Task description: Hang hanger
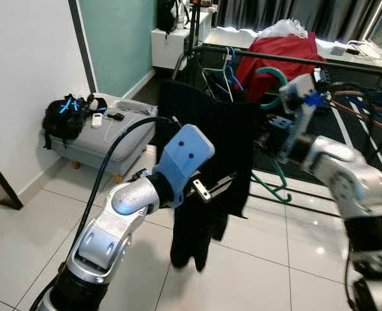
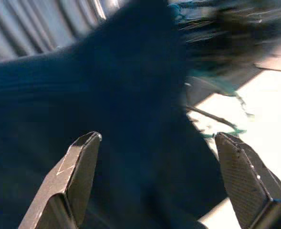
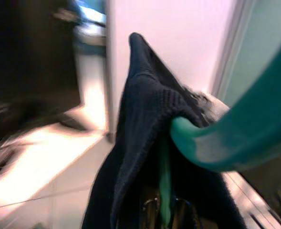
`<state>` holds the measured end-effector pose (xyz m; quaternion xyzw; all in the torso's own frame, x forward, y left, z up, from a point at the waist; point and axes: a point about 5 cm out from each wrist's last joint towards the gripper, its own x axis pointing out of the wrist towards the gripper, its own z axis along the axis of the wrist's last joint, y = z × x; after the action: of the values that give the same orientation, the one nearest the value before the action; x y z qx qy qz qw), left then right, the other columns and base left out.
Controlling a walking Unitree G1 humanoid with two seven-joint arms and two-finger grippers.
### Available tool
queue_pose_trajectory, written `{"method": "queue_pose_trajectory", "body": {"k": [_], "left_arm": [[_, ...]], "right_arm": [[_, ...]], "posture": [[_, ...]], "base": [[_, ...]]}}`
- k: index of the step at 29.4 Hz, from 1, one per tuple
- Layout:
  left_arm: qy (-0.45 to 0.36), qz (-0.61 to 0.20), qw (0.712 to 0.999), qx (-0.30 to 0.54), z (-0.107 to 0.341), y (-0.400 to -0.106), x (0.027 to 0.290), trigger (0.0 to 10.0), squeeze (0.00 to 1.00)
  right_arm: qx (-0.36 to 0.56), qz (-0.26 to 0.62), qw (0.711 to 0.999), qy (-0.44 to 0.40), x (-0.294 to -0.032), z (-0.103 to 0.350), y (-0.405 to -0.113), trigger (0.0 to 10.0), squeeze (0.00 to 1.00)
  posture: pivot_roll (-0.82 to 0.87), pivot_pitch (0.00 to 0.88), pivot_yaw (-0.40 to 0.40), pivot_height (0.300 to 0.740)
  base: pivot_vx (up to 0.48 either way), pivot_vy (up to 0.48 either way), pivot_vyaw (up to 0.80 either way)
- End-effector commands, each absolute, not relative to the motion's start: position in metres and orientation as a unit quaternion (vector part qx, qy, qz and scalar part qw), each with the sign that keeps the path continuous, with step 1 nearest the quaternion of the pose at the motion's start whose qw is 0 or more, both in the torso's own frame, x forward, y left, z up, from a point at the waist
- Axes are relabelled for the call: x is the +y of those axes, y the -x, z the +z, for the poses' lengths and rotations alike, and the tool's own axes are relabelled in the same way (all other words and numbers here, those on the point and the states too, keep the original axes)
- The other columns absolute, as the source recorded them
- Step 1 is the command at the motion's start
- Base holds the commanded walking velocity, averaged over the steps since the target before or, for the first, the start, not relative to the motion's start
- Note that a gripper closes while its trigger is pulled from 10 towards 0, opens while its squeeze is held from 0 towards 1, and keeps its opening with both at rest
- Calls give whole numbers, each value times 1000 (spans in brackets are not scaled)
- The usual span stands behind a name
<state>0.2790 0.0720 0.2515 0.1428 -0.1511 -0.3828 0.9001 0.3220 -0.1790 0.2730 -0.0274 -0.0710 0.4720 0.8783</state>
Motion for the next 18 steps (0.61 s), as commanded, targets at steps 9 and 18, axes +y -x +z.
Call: {"method": "queue_pose_trajectory", "body": {"k": [9, 18], "left_arm": [[-166, -327, 914, -172, 274, -289, 109, 10000, 1000], [-181, -316, 911, -192, 297, -285, 127, 10000, 1000]], "right_arm": [[-109, 589, 801, -3, -192, 292, -287, 10000, 0], [-122, 607, 785, -14, -210, 299, -281, 10000, 0]], "posture": [[-9, 0, -68, 740], [-8, 0, -69, 740]], "base": [[0, 0, 0], [0, 0, 0]]}}
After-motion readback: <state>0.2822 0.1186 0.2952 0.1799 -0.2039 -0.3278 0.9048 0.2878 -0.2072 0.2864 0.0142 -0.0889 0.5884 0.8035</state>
